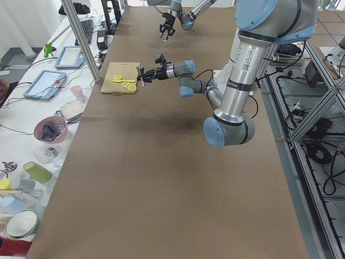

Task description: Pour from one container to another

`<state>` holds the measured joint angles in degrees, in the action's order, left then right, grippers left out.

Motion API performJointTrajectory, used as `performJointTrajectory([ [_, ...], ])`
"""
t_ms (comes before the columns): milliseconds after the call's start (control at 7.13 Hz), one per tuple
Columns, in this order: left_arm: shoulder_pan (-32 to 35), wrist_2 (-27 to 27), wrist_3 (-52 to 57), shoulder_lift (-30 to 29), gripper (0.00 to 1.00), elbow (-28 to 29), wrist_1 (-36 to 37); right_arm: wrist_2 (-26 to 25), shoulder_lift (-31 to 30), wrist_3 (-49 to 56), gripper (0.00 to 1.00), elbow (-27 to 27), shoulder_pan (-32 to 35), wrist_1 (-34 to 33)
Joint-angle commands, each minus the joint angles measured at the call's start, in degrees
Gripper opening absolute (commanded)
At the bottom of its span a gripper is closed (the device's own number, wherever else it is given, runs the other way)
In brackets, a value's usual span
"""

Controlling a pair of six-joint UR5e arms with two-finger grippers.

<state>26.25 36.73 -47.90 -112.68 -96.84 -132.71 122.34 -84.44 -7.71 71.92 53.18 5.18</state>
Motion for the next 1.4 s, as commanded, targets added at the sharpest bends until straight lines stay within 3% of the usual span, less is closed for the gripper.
performJointTrajectory([
  [0,-1.99,-7.34,-9.79,1.40,0.00,1.03,0.96,0.00,1.55,-0.38,0.00,-2.03,-0.71,0.36],
  [421,-3.66,-15.08,-28.24,1.59,0.00,5.25,5.24,0.18,2.09,-0.20,0.00,-4.32,-1.68,3.42],
  [701,-4.10,-18.96,-45.69,1.06,0.00,6.92,22.15,1.05,2.00,0.06,0.00,-6.16,-1.77,6.05],
  [1262,-6.21,-21.51,-52.35,-0.16,0.00,12.00,25.21,3.69,4.02,0.06,0.00,-11.01,-1.77,10.03],
])
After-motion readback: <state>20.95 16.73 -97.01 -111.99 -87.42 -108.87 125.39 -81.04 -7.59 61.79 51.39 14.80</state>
